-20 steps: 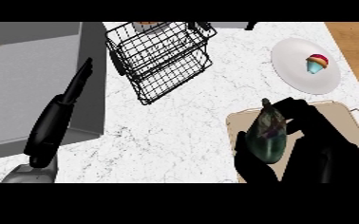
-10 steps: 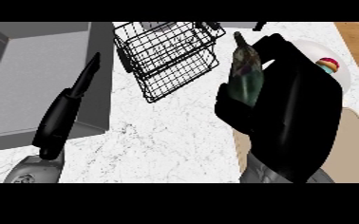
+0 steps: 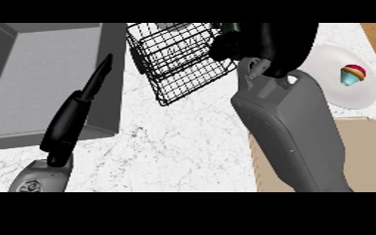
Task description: Pick the eggplant from the tray and place it in the tiered basket
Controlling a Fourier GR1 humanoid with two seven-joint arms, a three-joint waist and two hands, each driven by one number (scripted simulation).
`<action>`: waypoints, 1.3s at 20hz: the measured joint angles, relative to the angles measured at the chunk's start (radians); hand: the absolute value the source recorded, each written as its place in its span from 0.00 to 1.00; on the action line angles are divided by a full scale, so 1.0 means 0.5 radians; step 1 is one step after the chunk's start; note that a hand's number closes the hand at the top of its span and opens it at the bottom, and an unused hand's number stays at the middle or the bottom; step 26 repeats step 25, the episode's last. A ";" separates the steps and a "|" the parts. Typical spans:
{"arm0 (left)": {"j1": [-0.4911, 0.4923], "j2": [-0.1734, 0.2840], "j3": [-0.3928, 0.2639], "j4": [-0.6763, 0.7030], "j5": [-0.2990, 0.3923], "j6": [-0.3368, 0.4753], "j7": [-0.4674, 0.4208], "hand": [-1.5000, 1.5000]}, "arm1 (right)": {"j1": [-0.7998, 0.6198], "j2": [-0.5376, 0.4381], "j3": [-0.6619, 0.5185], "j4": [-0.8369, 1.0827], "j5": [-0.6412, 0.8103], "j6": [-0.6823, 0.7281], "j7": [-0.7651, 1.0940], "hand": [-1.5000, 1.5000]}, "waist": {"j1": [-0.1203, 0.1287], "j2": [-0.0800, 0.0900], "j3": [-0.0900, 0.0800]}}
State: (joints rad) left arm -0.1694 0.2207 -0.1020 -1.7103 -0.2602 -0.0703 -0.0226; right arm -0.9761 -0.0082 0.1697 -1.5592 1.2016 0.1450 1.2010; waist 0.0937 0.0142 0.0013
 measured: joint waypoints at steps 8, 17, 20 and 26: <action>-0.066 -0.010 -0.006 0.031 -0.016 -0.005 -0.007 0.50 | -0.294 0.001 -0.267 0.634 -0.124 -0.336 -0.100 0.00 | 0.037 0.027 0.003; -0.093 -0.026 -0.024 0.043 -0.016 -0.016 -0.042 0.50 | -0.418 0.006 -0.436 1.093 -0.353 -1.105 -0.396 0.00 | 0.078 0.044 0.008; -0.079 -0.023 -0.007 0.048 -0.028 -0.001 -0.039 0.50 | -0.472 0.008 -0.458 1.184 -0.288 -1.391 -0.424 0.00 | 0.048 0.032 0.007; -0.019 0.007 0.056 0.049 -0.029 0.017 -0.047 0.50 | -0.523 0.007 -0.544 1.282 0.038 -1.716 -0.354 0.00 | -0.051 -0.004 0.007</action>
